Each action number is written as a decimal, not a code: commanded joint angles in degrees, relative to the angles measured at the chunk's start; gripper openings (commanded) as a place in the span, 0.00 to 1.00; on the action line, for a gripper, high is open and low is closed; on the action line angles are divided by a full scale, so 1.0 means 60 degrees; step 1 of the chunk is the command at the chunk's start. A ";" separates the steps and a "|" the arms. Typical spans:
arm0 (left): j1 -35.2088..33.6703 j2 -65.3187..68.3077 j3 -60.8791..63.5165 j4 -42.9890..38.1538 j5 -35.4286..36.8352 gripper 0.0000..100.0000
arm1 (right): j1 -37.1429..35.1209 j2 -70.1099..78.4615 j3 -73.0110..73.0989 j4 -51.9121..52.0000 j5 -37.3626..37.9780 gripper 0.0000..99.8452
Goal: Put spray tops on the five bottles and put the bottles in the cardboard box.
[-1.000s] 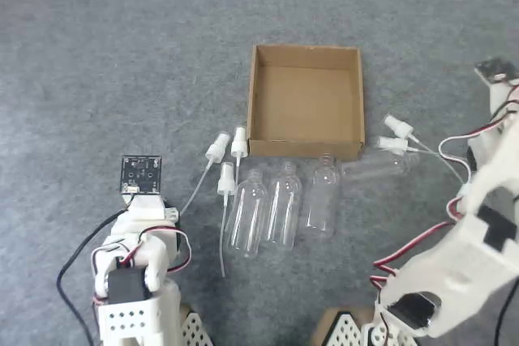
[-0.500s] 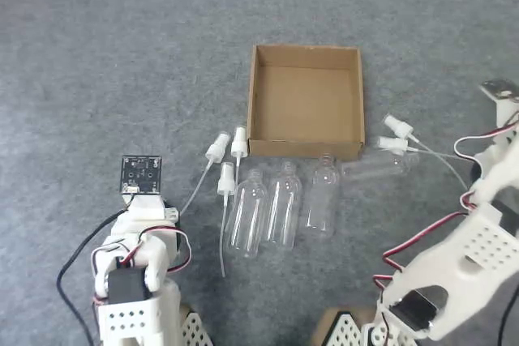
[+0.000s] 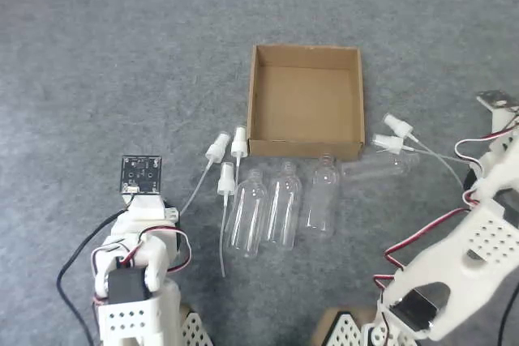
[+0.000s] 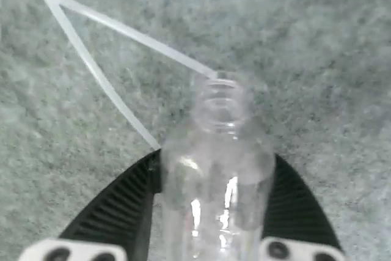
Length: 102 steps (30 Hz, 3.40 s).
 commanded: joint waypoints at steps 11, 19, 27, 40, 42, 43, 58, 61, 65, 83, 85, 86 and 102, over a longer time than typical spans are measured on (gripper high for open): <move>-0.1143 -0.0015 -0.0183 -0.1788 -0.2491 0.01 | -0.0256 -0.1751 -0.0645 0.1048 -0.0689 0.01; -0.1700 0.0073 -0.1941 -0.0908 -0.3971 0.01 | -0.1707 -0.3993 0.1040 0.0769 -0.1846 0.01; -0.1495 0.3282 -0.5077 -0.0029 -0.4264 0.01 | -0.2996 -0.7641 0.5626 -0.0711 -0.1861 0.01; 0.1626 1.3670 -1.1348 0.0044 -0.2271 0.07 | -0.2264 -1.1289 0.9656 -0.1590 -0.0366 0.01; 0.1890 1.4799 -1.1656 -0.0615 -0.1875 0.13 | -0.1853 -1.1172 0.9714 -0.1839 -0.0352 0.01; 0.1993 1.5282 -1.1802 -0.0908 -0.1700 0.15 | -0.1722 -1.1070 0.9714 -0.1883 -0.0352 0.01; 0.2462 1.9751 -1.4103 -0.1890 -0.1451 0.16 | -0.1179 -0.9692 0.9626 -0.2073 0.0733 0.01; 0.2403 2.0366 -1.4308 -0.2403 -0.1451 0.16 | -0.1179 -0.9692 0.9626 -0.2073 0.0733 0.01; 0.2374 2.0821 -1.4498 -0.2476 -0.1451 0.14 | -0.1092 -0.9634 0.9626 -0.2073 0.0923 0.01; 0.1744 1.5531 -1.2315 -0.0088 -0.1231 0.01 | 0.0535 -0.8374 0.8601 -0.2996 0.1114 0.01; 0.1744 1.4564 -1.1451 -0.0088 -0.1407 0.01 | 0.0535 -0.7597 0.8088 -0.3026 0.0659 0.01; 0.1758 1.4183 -1.1055 -0.0088 -0.1421 0.01 | 0.0535 -0.7172 0.7751 -0.3055 0.0352 0.01; 0.1758 1.2762 -0.8359 -0.1553 -0.1465 0.01 | 0.0462 -0.3714 0.5128 -0.2674 -0.0923 0.17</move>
